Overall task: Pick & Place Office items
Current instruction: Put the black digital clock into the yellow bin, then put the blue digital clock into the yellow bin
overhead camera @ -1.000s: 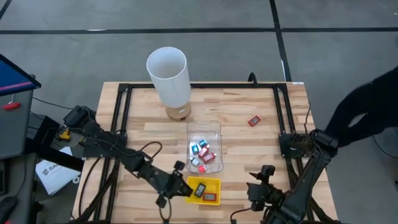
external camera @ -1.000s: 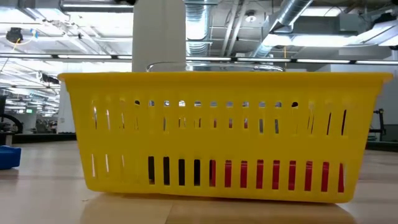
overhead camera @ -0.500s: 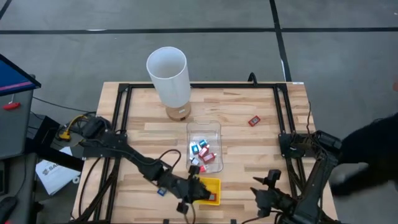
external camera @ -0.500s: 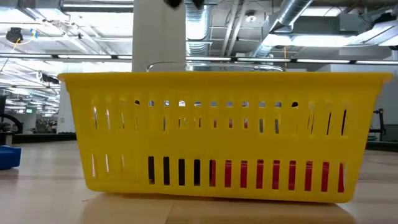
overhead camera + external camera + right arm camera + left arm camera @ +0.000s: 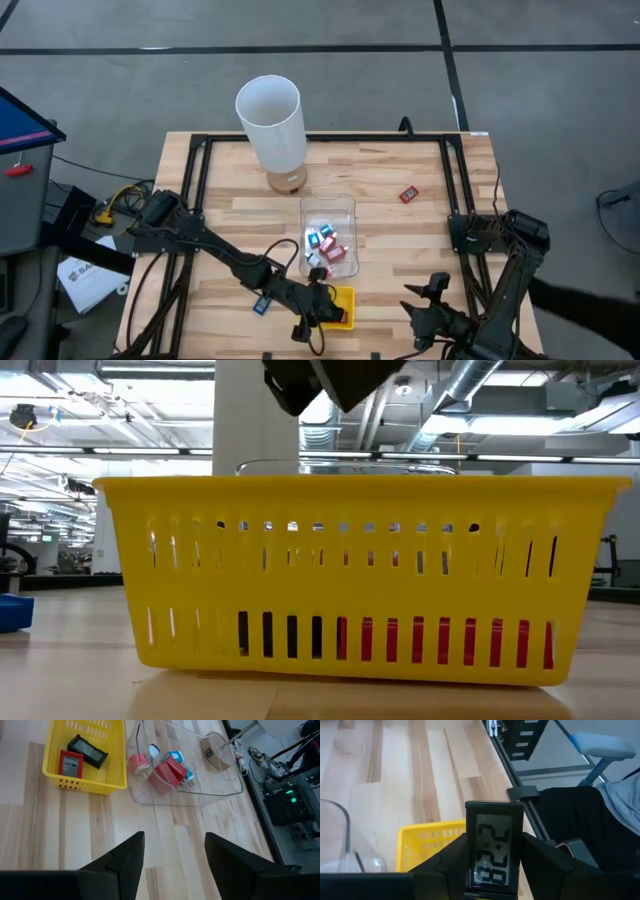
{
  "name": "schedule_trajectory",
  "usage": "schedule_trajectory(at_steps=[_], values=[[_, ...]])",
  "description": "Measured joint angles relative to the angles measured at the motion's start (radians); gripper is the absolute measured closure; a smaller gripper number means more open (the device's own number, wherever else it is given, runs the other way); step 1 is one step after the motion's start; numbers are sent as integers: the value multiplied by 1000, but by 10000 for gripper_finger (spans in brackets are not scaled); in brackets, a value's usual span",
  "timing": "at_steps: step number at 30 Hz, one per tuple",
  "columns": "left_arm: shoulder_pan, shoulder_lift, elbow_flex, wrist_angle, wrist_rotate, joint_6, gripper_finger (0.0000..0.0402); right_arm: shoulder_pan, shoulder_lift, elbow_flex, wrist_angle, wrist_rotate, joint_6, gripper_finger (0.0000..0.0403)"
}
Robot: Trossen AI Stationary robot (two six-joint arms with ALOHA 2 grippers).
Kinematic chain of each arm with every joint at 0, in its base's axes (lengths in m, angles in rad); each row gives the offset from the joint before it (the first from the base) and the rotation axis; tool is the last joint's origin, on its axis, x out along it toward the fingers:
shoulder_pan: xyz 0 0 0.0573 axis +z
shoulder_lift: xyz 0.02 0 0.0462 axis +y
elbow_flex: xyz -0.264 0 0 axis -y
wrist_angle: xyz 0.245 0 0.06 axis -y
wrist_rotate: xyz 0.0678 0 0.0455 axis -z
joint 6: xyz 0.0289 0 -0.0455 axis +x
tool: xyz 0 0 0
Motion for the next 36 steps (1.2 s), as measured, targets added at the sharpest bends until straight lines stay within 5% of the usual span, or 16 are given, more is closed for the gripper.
schedule_trajectory(at_steps=[13, 19, 23, 27, 30, 36], values=[[10, -8, -59, 62, -5, 22, 203, 0, 0, 0, 0, 19, 1, 202], [-46, -152, -59, -200, -180, -22, 208, 0, 0, 0, 0, 21, 18, 202], [-118, -307, -58, -538, -392, -313, 206, -1, 0, 0, 2, 43, 36, 202], [-174, -412, -85, -847, -438, -780, 193, -12, 0, 0, 0, 49, 96, 202], [-182, -422, -140, -948, -321, -1000, 183, -27, 0, 0, 0, 50, 121, 202], [-173, -323, -247, -895, -85, -1163, 167, -50, 0, 0, 0, 51, 95, 202]])
